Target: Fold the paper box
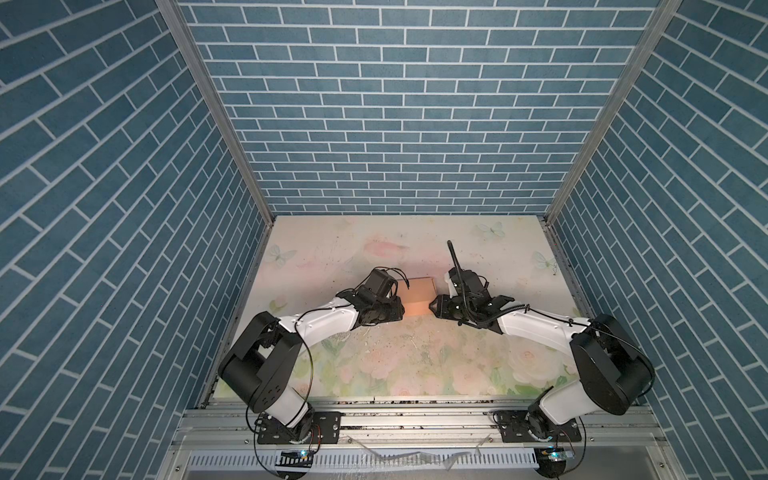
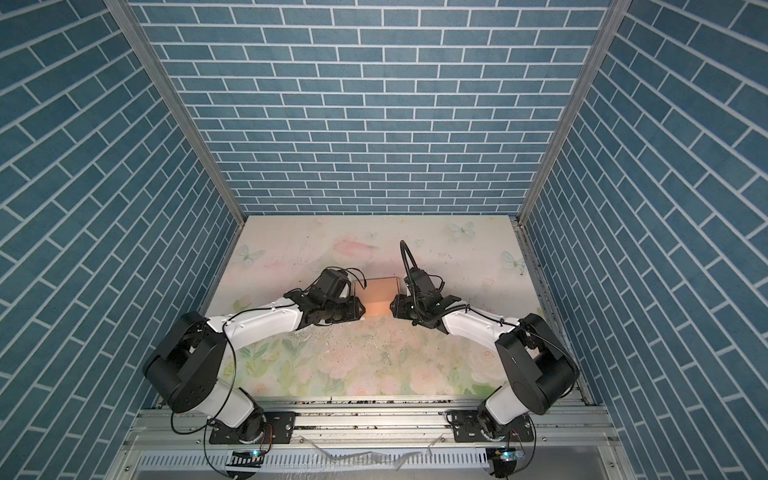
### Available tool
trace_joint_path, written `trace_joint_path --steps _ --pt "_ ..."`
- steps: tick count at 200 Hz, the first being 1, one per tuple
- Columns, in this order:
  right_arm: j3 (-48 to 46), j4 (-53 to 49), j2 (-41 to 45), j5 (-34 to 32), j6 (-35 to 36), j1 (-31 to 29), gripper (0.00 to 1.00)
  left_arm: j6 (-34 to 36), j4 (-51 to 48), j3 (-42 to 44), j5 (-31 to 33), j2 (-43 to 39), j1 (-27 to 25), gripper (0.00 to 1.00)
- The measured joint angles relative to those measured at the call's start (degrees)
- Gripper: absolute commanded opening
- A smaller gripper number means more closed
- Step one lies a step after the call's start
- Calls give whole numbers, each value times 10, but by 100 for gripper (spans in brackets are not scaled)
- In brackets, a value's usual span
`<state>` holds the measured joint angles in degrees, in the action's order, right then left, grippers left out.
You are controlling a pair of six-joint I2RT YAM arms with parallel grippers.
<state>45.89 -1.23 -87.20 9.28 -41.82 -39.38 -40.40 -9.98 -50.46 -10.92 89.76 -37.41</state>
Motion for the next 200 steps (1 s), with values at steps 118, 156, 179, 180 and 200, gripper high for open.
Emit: trace_joint_path --steps 118,156,179,180,200 --pt "0 -14 8 11 -4 0 42 -2 -24 -18 19 -1 -14 47" --pt "5 -29 14 14 -10 0 45 -3 -30 -18 20 -1 -19 47" --pt "5 -37 18 16 -16 0 46 -3 -31 -18 21 -1 -22 47" --pt "5 -38 19 16 -16 0 46 -3 -30 -18 21 -1 -22 47" --pt "5 -41 21 17 -19 0 47 -3 -31 -18 23 -2 -24 47"
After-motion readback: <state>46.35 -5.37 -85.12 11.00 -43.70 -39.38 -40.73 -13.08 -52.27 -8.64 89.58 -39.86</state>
